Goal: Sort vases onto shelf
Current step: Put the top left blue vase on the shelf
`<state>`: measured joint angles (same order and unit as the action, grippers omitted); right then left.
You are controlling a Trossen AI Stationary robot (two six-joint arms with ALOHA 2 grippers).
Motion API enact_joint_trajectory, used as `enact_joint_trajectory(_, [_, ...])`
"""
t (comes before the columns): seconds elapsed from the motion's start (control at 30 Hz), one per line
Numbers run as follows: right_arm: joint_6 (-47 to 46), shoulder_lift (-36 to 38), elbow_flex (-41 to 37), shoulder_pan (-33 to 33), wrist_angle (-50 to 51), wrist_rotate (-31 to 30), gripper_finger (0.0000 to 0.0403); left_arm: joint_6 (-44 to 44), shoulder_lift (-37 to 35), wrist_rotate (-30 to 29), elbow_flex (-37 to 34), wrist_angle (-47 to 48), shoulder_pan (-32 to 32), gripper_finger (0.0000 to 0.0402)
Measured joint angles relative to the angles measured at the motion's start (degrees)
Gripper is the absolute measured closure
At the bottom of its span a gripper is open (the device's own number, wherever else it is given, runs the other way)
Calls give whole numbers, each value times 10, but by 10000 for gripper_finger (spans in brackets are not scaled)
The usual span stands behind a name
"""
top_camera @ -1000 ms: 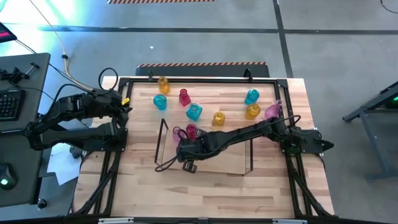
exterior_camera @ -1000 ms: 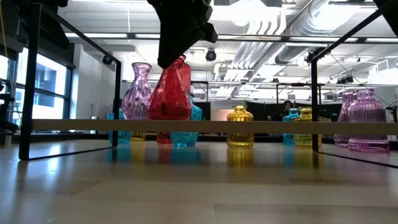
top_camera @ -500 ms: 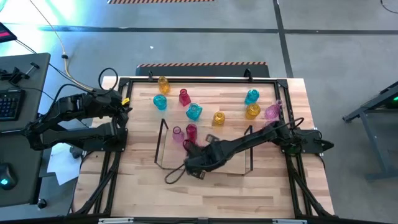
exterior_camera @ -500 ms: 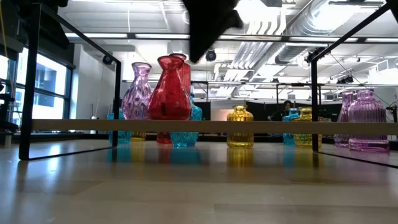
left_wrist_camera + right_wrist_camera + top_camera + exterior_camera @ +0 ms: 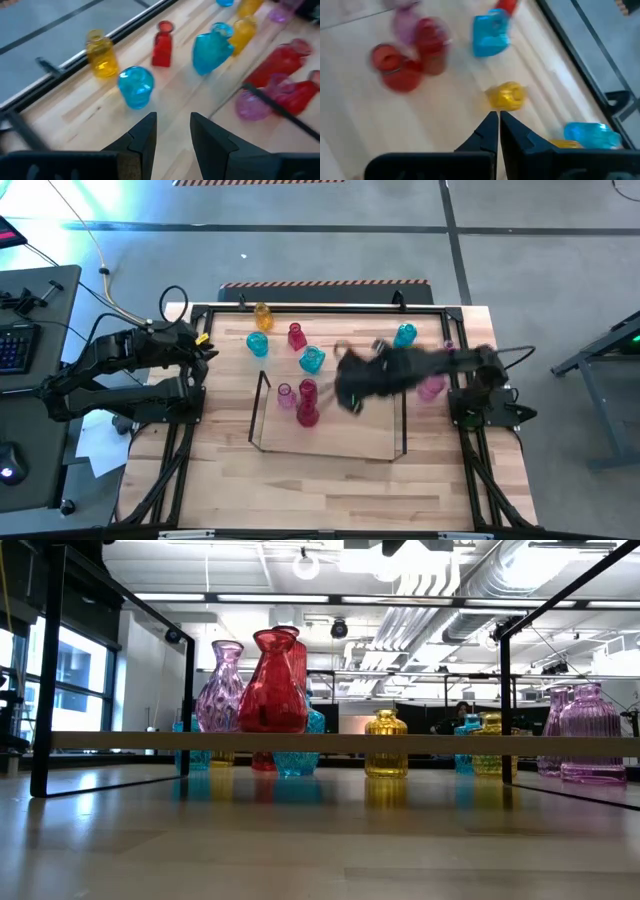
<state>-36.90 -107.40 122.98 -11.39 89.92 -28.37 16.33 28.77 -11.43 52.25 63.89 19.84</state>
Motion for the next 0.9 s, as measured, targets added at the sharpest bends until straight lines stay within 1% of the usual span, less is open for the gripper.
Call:
enact_joint_trajectory(0.1, [58, 16, 0, 72, 1, 36, 403, -1, 9, 19, 0, -13, 0, 291])
enact_joint_trajectory(0.23, [147, 19, 0, 167, 1, 93, 403, -1, 25, 21, 0, -12, 0, 291])
enact_joint_trajectory(0.4, [247, 12, 0, 269, -9, 145, 403, -12, 37, 17, 0, -12, 0, 291])
enact_joint_trajectory(0.47, [286, 9, 0, 304, -35, 160, 403, -17, 41, 7, 0, -17, 0, 291])
enact_joint_trajectory(0.5, [308, 9, 0, 321, -50, 178, 403, -20, 43, 1, 0, -23, 0, 291])
enact_joint_trajectory(0.63, [374, 9, -1, 382, -139, 275, 403, -33, 51, -7, 0, -61, 0, 291])
enact_joint_trajectory(0.73, [407, 9, -1, 419, -184, 340, 403, -41, 70, -8, 0, -94, 0, 291])
enact_joint_trajectory(0.9, [443, 4, -8, 450, -236, 427, 403, -62, 129, -8, 0, -137, 0, 291])
